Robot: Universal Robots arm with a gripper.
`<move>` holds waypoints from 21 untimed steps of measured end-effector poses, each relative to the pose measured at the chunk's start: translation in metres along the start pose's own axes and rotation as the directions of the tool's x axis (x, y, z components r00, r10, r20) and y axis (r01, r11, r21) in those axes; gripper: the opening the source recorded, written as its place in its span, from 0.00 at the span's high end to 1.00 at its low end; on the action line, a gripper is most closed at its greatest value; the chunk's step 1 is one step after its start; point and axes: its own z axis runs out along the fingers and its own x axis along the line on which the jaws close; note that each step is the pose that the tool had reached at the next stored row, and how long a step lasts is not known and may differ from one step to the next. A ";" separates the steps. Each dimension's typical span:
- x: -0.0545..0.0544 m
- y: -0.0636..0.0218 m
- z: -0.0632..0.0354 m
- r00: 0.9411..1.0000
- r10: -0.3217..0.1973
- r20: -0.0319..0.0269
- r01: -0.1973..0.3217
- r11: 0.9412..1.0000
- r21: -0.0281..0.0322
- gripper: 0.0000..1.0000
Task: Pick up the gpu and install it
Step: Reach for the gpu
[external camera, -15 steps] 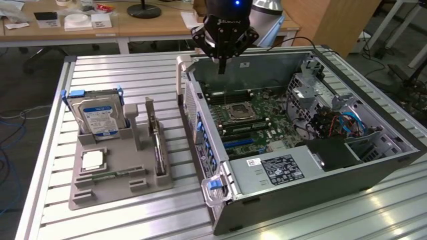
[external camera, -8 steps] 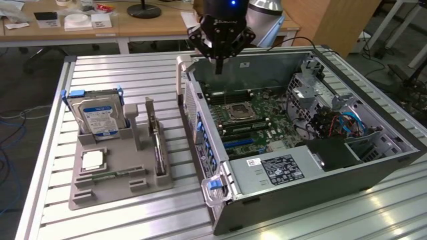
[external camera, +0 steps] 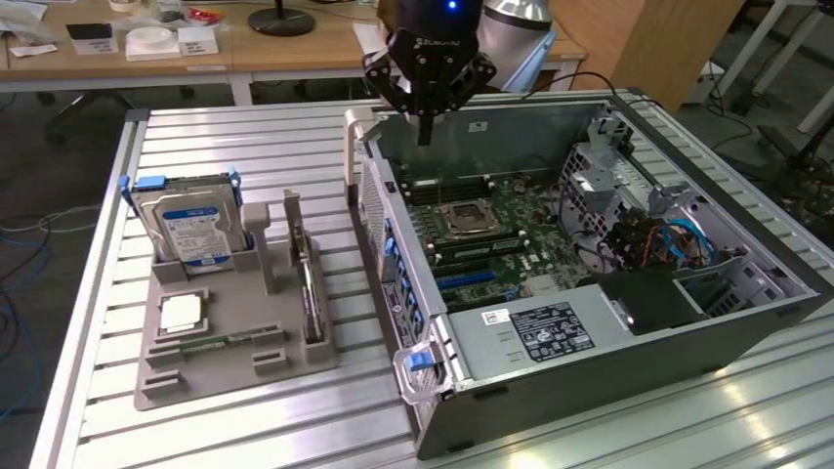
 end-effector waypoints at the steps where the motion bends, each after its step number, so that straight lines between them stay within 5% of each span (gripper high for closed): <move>1: 0.000 0.0000 0.0000 1.000 0.000 0.000 0.000 1.000 0.000 0.89; 21: 0.003 -0.0002 -0.0001 1.000 0.000 0.000 0.000 1.000 0.000 0.89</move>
